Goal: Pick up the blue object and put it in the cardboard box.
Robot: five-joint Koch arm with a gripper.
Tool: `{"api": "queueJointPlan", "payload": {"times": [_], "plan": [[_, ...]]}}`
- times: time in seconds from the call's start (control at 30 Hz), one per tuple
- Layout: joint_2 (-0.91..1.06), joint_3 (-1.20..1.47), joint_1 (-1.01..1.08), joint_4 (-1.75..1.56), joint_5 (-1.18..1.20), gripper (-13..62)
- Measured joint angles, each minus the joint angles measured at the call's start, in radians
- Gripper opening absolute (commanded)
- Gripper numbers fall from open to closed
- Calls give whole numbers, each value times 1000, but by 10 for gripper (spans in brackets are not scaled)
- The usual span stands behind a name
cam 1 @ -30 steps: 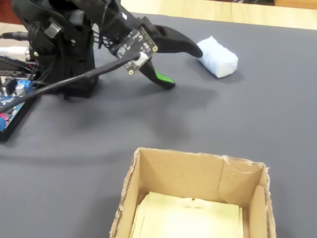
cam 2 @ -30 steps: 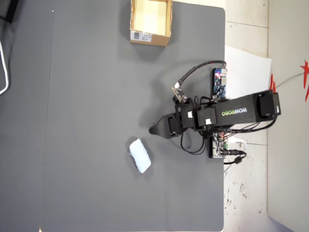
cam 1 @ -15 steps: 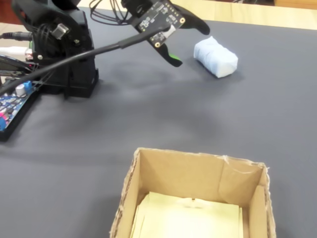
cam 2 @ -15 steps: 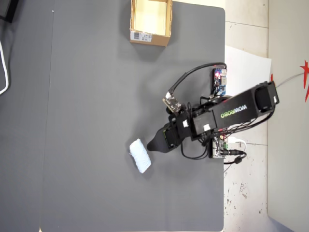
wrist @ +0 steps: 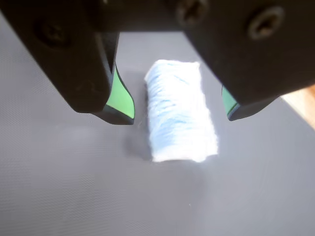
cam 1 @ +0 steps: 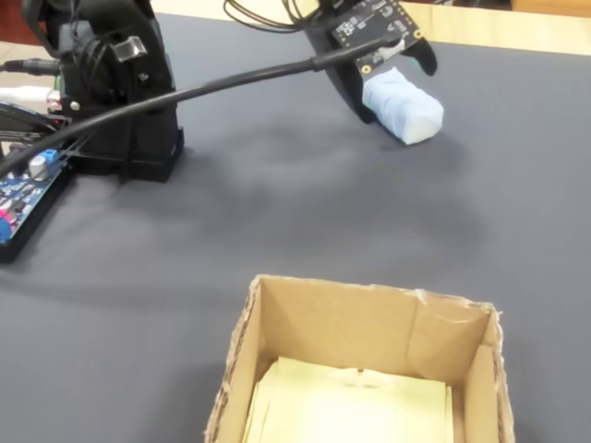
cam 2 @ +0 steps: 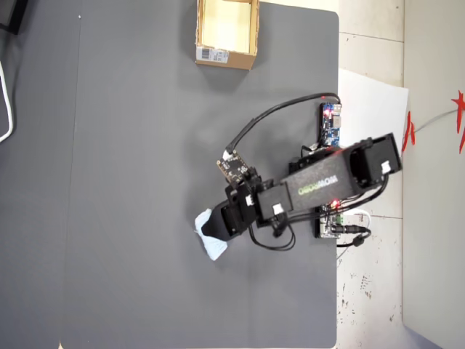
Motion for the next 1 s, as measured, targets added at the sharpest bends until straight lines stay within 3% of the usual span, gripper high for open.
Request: {"api": "queueJointPlan", "payload": {"times": [0.5, 0.7, 0.8, 0.9, 1.0], "plan": [[-221, -150, -3, 78, 2, 328], [-267, -160, -3, 44, 6, 294], [-273, -164, -3, 43, 6, 221], [-272, -158, -2, 38, 8, 205], [-270, -156, 2, 35, 8, 98]]}}
